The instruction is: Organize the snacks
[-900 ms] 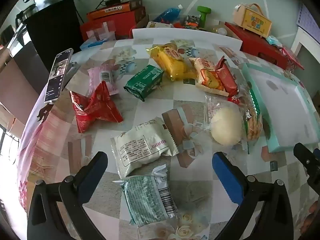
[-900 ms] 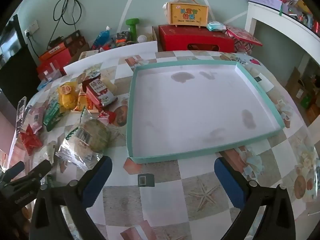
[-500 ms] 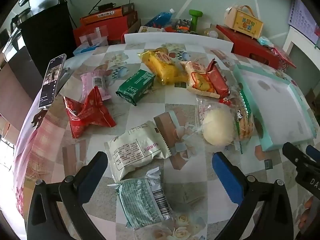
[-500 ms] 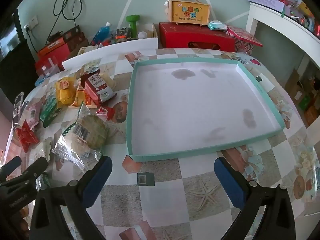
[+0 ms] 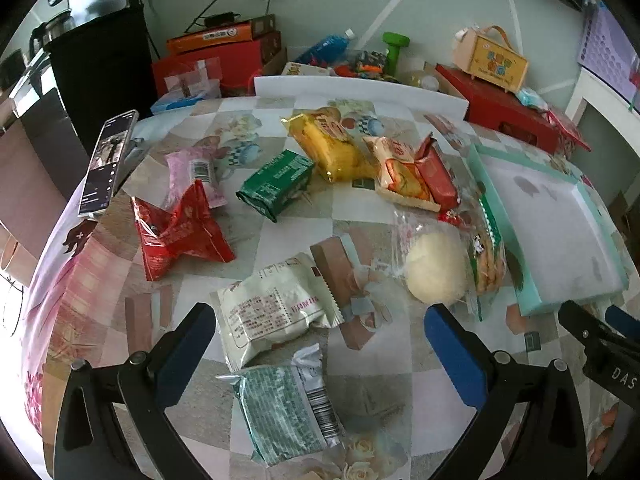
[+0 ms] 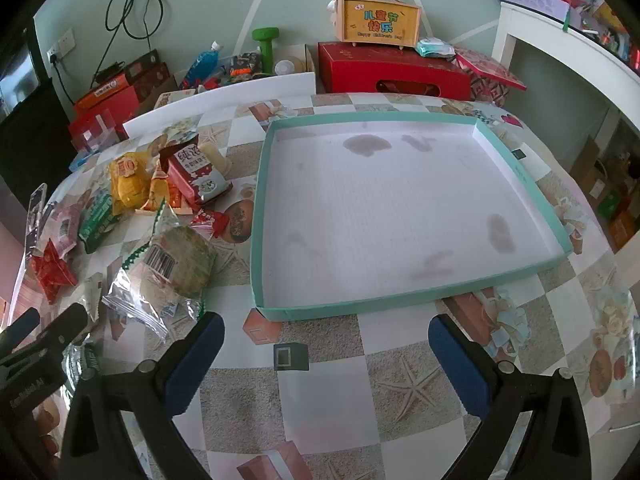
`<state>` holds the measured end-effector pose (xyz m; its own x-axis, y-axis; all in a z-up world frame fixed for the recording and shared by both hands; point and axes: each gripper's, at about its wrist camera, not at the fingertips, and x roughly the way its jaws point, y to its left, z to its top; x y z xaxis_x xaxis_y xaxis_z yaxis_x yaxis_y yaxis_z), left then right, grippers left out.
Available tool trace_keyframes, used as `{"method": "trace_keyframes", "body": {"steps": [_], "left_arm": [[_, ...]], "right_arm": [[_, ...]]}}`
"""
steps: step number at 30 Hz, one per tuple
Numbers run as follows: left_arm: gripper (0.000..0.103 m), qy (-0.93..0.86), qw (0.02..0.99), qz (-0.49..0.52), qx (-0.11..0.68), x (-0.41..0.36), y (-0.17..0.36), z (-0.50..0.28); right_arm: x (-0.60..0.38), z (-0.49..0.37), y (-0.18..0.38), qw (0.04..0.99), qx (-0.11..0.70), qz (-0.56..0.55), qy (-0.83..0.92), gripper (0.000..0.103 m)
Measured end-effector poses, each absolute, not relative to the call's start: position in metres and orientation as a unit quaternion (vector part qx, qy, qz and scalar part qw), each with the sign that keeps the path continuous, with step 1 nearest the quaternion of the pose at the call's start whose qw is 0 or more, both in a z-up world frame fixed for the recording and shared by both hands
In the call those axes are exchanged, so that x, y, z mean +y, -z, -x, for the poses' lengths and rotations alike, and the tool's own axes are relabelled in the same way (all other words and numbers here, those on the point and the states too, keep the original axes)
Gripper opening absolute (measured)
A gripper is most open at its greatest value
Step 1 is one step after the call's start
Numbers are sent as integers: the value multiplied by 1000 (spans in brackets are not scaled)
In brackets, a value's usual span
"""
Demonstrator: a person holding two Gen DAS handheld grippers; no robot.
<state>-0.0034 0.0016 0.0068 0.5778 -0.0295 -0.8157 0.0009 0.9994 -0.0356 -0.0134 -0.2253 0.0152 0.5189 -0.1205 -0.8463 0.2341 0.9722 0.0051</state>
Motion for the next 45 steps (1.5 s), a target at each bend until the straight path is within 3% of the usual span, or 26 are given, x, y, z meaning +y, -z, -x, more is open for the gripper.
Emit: {"method": "trace_keyframes", "body": {"steps": [45], "left_arm": [[103,6,888,-22,460,-6,-9,6]], "right_arm": [[-228,14,-14,870,478,-71,98,103]]}}
